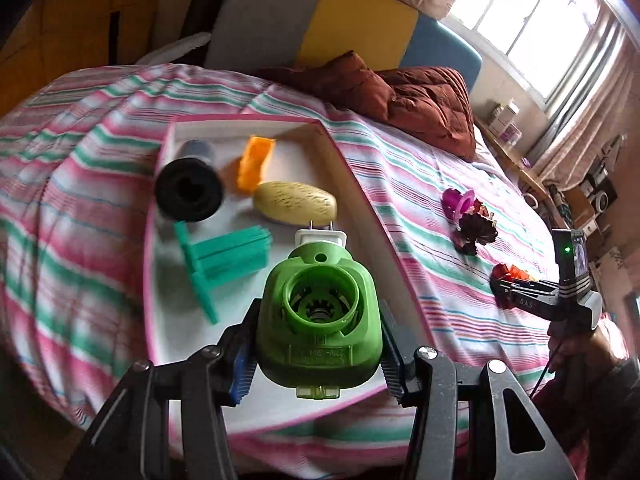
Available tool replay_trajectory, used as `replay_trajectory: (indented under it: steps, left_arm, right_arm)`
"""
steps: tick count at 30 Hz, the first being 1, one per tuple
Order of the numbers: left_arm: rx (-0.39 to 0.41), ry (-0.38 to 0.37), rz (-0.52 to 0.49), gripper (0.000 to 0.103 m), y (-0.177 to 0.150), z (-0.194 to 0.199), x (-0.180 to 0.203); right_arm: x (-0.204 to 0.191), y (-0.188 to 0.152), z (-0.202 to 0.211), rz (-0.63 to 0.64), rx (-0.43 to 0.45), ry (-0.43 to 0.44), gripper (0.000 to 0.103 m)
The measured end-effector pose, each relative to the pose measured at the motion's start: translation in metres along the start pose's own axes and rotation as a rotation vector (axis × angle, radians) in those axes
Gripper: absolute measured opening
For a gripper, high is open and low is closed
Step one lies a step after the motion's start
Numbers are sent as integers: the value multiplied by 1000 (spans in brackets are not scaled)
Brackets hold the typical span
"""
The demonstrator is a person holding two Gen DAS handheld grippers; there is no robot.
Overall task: Organize rigid objects
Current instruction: 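Lower the lime-green toy into the tray and open the left tool, then carry the red cylinder in the right tool toward the white tray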
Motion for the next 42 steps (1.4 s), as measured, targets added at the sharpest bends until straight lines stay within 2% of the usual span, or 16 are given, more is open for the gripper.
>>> replay_trajectory:
  steps: [2,9,17,20,25,29,33,39,42]
  left_arm:
    - [-23,-13,1,52,9,-13,4]
    - [-114,28,27,52,28,-59,-8]
    - [-104,100,0,52,51,-87,-19]
    - [-109,88,-12,53,52,-89,-17]
    - [-93,72,-27,53,51,-83,-13]
    - [-62,63,-53,61,52,-72,-7]
    - [-28,70,-66,61,52,-57,-4]
    - [42,143,-116,61,49,-27,-3]
    - [69,174,-126,69,44,-16,-2]
  right_arm:
    - [0,0,1,0,0,0,26]
    - [-1,1,0,1,0,1,26]
    - [-2,7,-5,2,1,1,26]
    - [-2,7,-5,1,0,1,26]
    - [-3,8,-5,1,0,0,26]
    - [-3,8,-6,2,0,1,26]
    - [-3,8,-6,3,1,1,26]
    - [-4,8,-3,7,2,-2,26]
    - [-6,7,-1,8,2,-5,26]
Point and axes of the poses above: each gripper's, at about its wrist camera, not at the fingertips, and z roughly against the way its jaws point, x to its right, y to its top, the point moved 10 cm from there along -z, roughly the way its jaws point, and after that the axes turned 10 degrees about -y, right-handed, at the moved point
